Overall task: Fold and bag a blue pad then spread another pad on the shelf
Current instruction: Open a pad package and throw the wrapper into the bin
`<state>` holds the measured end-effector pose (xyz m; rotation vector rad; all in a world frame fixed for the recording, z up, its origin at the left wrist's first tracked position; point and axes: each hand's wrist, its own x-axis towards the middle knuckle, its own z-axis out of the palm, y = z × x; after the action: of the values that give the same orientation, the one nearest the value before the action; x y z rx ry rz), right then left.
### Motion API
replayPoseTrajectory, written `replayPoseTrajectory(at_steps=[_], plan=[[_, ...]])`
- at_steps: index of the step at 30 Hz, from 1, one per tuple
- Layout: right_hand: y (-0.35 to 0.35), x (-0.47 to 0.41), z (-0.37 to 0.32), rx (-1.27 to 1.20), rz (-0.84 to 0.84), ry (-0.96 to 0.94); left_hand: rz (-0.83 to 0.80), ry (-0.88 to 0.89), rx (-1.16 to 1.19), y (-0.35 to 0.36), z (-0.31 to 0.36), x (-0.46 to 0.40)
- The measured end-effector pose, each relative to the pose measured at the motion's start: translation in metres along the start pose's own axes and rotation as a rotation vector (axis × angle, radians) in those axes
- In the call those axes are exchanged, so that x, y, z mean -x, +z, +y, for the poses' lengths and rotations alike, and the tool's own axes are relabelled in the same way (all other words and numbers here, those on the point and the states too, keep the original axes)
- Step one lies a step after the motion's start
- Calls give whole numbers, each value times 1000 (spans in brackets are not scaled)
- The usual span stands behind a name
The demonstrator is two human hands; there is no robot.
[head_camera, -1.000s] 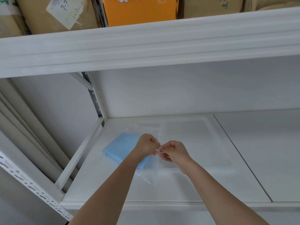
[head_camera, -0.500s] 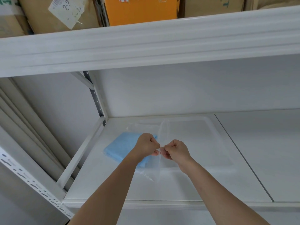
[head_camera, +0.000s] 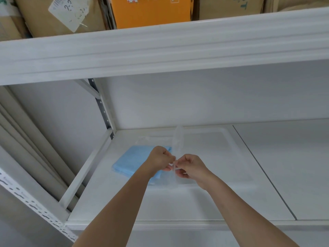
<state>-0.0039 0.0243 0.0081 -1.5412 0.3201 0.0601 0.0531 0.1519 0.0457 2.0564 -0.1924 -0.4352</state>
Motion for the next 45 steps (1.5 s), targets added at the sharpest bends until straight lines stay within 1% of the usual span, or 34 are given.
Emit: replayPoseTrajectory(at_steps=[3, 6, 11, 14, 16, 19, 21, 24, 30, 32, 34, 38, 42, 45], plan=[[-1, 0, 1, 5, 11, 1, -68, -31, -3, 1, -2, 2], [-1, -1, 3, 6, 23, 5, -76, -34, 6, 0, -2, 3], [2, -4, 3, 20, 69, 9, -9, -36, 22, -3, -1, 2], [2, -3, 1, -30, 75, 32, 45, -13, 19, -4, -2, 1], [4, 0, -2, -41, 42, 81, 84, 17, -2, -4, -3, -1], [3, 5, -4, 61, -60, 155, 160, 52, 9, -6, -3, -3], [2, 5, -3, 84, -128, 152, 179, 65, 37, -5, -3, -4], [1, 2, 1, 63, -111, 98, 115, 39, 47, -3, -1, -2], [-4, 1, 2, 68, -60, 84, -110, -73, -54, -1, -1, 6], [-4, 1, 3, 76, -54, 82, -151, -79, -59, -1, 0, 7], [-4, 1, 3, 75, -47, 78, -159, -80, -41, -1, 1, 8], [-4, -2, 3, 62, -9, 80, -106, -94, -14, -1, 2, 7], [-5, -4, 3, 125, 74, 99, -13, -90, 27, -2, 1, 5], [-6, -6, 5, 156, 93, 125, 55, -78, 32, -4, -1, 1]])
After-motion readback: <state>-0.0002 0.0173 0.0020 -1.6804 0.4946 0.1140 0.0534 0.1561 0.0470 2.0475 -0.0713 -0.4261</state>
